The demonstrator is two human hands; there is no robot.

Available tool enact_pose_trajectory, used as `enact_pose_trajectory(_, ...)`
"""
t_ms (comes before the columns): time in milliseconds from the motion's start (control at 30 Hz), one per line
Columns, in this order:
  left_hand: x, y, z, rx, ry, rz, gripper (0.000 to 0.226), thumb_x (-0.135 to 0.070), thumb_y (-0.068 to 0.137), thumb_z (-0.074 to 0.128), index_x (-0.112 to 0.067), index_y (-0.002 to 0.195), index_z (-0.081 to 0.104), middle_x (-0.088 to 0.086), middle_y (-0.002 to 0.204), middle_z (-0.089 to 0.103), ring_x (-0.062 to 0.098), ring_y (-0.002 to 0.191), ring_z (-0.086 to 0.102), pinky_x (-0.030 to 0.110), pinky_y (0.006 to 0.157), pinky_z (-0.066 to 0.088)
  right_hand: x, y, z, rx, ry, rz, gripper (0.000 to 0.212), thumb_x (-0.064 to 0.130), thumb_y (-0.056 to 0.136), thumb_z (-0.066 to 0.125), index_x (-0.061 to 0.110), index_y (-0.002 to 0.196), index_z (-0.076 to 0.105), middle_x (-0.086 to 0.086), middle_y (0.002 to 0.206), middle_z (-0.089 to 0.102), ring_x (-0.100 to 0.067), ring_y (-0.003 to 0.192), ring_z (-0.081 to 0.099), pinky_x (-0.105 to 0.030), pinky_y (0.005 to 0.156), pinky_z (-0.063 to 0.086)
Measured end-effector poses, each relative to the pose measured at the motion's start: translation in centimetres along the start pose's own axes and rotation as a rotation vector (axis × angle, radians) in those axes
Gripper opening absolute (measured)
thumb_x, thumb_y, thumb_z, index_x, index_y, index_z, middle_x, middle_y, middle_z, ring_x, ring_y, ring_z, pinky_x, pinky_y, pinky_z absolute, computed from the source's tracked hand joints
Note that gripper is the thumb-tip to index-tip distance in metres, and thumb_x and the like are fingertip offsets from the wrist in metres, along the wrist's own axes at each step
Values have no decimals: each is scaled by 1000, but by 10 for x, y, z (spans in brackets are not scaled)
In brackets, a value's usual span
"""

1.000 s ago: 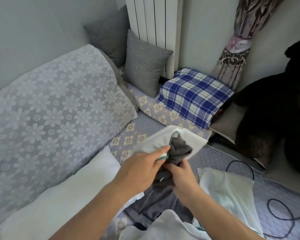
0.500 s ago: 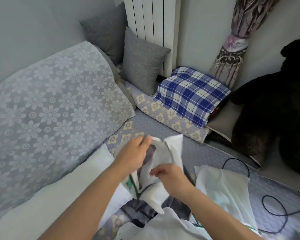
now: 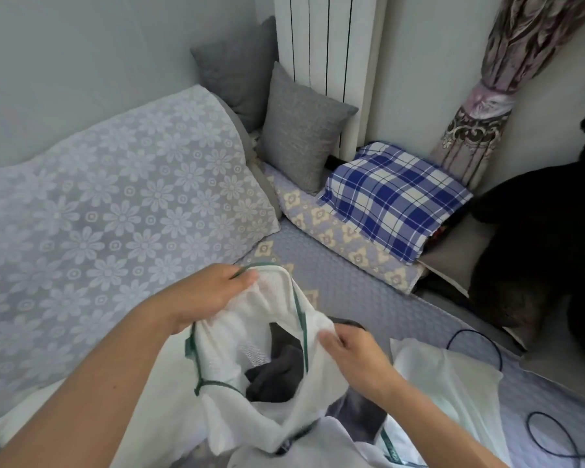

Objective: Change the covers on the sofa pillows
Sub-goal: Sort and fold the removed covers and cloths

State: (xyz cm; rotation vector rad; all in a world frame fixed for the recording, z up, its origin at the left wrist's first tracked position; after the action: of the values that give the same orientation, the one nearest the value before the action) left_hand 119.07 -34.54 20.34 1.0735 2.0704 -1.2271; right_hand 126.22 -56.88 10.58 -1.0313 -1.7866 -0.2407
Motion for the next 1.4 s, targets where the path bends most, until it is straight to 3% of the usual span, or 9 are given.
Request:
enact_pose_trajectory(267, 62, 18, 36, 192, 0, -80, 36, -9, 87, 76, -32, 115, 67, -7, 102, 76, 8, 93, 71, 18, 76, 53, 69, -31, -40, 61, 798, -71, 26, 28, 94, 57, 12, 90, 77, -6, 105, 72, -22, 95, 70, -42, 90, 56)
enact_pose_trajectory(400, 145, 39, 39, -255, 208, -325, 10, -17, 82, 55, -24, 87, 61, 6, 92, 66, 31, 98, 66, 30, 78, 52, 69, -32, -61, -34, 1099, -4, 37, 24, 94, 53, 11, 126, 66, -5, 125, 69, -25, 110, 69, -40, 85, 59)
enact_pose_trajectory(500, 189, 13, 91, -382, -566, -621, 33, -40, 87, 58, -10, 102, 58, 14, 100, 61, 39, 100, 64, 46, 80, 50, 65, -38, -76, -144, 1071, -37, 32, 17, 100, 48, 2, 116, 71, -4, 122, 71, -25, 103, 71, -36, 78, 61)
enact_pose_trajectory(667, 152, 0, 170, 152, -1255, -741, 55, -49, 89, 51, -1, 116, 56, 24, 120, 69, 51, 103, 68, 76, 95, 33, 66, -53, -79, -212, 1041, -100, 29, 16, 95, 53, -1, 90, 77, -21, 86, 71, -28, 76, 68, -31, 69, 58)
enact_pose_trajectory(800, 106, 24, 138, 86, -1249, -575, 35, -35, 90, 45, -6, 88, 64, 12, 78, 63, 33, 63, 68, 54, 90, 47, 76, -52, -87, -186, 1188, -154, 25, 18, 87, 58, -1, 85, 74, -15, 82, 69, -24, 75, 67, -31, 70, 58)
enact_pose_trajectory(967, 42, 51, 124, 223, -1086, -396, 28, -20, 97, 50, 0, 91, 69, 16, 77, 68, 28, 64, 67, 38, 65, 56, 87, -42, -104, -132, 1164, -225, 30, 8, 91, 54, -16, 108, 59, -21, 98, 69, -28, 88, 68, -38, 81, 59)
enact_pose_trajectory(1167, 22, 77, 11, -113, -1024, -307, 14, -7, 94, 54, -6, 83, 62, 11, 66, 65, 21, 49, 66, 27, 43, 54, 12, -46, -159, -635, 603, 65, 28, 2, 89, 69, 15, 113, 66, -8, 68, 61, -16, 52, 51, -31, 53, 45)
enact_pose_trajectory(1333, -31, 68, -43, -19, -648, -34, 15, -2, 97, 56, -14, 99, 65, 7, 80, 64, 17, 62, 65, 27, 53, 56, 6, -33, -102, 66, 150, 241, 20, 2, 89, 66, 19, 80, 73, -15, 60, 56, -23, 55, 41, -25, 55, 33)
enact_pose_trajectory(1400, -26, 82, -69, -110, -270, -56, 13, -6, 96, 62, -14, 103, 67, 9, 88, 65, 22, 70, 61, 28, 55, 49, 13, -24, -97, 74, 252, 278, 23, 6, 91, 66, 13, 69, 70, -18, 58, 54, -23, 52, 41, -25, 57, 36)
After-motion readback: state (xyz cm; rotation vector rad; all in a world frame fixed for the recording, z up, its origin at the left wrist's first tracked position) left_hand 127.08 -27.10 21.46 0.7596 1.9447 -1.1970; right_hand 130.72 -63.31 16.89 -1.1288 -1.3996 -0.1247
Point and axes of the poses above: each hand's wrist, its own y-axis towards the middle knuckle, its own z-axis out of the palm, x = y × z, the point moved 8 cm from there along y, towards the middle knuckle
